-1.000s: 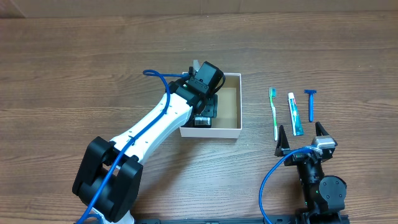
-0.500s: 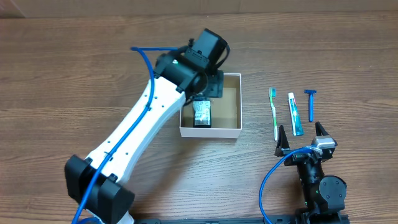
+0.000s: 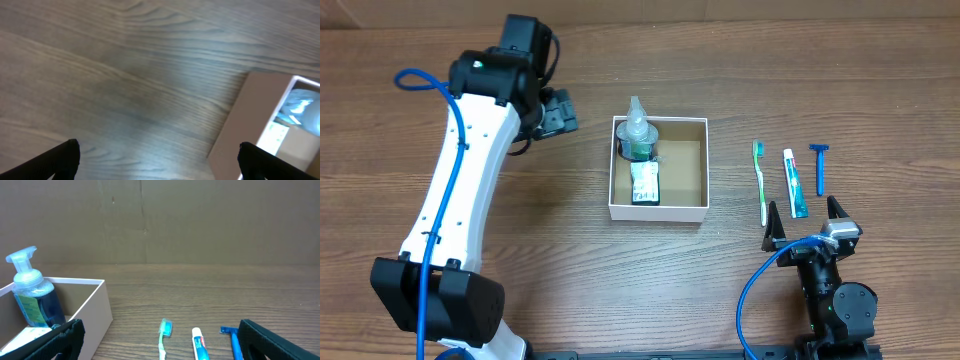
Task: Pack container
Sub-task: 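Release the packet beside the bottle and raise the left gripper, then move the right gripper over the green toothbrush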
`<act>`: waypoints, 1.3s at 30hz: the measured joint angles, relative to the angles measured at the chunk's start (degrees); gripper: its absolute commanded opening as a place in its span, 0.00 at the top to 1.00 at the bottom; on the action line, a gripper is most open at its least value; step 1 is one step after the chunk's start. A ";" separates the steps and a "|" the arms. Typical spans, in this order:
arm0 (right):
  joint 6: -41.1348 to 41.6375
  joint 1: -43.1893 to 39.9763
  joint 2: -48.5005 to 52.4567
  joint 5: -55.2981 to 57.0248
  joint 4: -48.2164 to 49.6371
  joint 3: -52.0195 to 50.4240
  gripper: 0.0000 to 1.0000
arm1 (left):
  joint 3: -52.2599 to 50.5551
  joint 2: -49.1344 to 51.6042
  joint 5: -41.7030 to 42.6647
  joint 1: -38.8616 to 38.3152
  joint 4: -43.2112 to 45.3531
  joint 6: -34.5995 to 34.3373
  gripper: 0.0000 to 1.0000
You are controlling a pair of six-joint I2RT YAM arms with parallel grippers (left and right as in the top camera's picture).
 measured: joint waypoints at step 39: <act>0.13 0.00 0.00 0.00 0.02 0.00 0.00 | 0.00 0.00 0.00 0.90 -0.59 0.00 0.00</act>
